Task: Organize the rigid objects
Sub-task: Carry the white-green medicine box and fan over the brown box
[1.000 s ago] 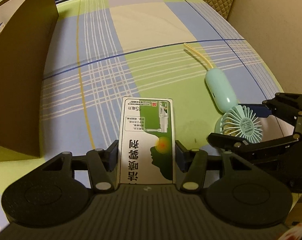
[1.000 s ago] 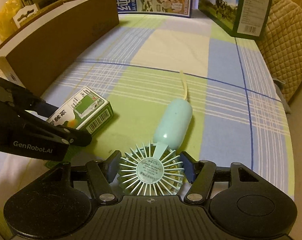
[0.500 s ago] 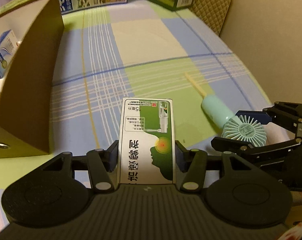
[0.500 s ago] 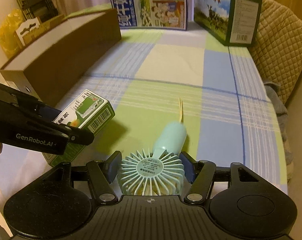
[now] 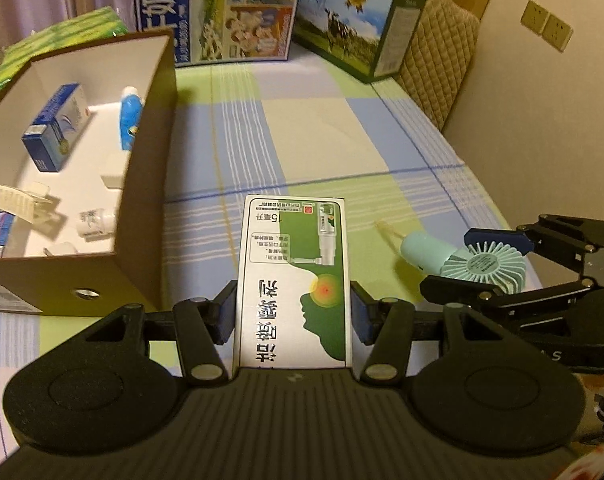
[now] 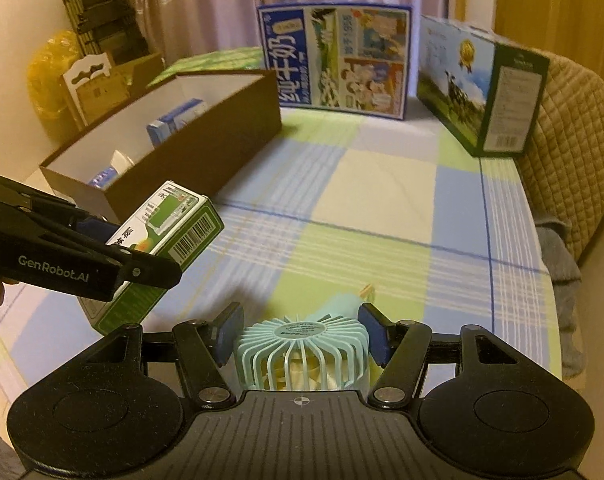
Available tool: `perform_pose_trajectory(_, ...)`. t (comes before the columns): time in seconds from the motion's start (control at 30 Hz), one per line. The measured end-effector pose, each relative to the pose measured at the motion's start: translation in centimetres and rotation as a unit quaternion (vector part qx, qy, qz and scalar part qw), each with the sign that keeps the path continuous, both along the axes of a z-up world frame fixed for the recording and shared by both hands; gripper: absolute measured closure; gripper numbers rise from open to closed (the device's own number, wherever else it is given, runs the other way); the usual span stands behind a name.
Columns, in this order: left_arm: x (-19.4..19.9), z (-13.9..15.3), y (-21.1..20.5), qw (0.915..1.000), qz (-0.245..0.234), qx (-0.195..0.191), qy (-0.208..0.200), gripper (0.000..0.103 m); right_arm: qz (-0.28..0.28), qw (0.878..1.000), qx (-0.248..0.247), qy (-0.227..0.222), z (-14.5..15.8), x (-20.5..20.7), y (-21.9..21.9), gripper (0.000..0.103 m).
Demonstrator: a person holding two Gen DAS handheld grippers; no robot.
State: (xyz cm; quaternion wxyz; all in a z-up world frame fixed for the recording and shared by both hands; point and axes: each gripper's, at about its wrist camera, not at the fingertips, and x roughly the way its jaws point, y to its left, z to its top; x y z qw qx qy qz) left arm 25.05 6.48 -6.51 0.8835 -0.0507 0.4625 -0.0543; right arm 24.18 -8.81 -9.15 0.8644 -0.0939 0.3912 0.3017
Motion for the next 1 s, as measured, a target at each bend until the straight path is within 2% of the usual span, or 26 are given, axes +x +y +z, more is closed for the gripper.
perform_pose_trajectory(0.33,-0.6,4.5,3.3,0.9989,0.019,0.000,-0.044,0.052,0.052,0.997,-0.006,-0.054,4.2,0.4,3.2,0.043)
perform_pose_trajectory(0.6,-0.6,7.7,7.8,0.9954,0.050,0.016,-0.080,0.052,0.113,0.987,0.006,-0.111,7.6,0.4,8.3,0.043)
perform_pose_trajectory(1.0,0.2,8.9,16.4,0.9906,0.096,0.042,-0.087,0.052,0.186,0.972,0.032,-0.138,8.5,1.7,18.4,0.043)
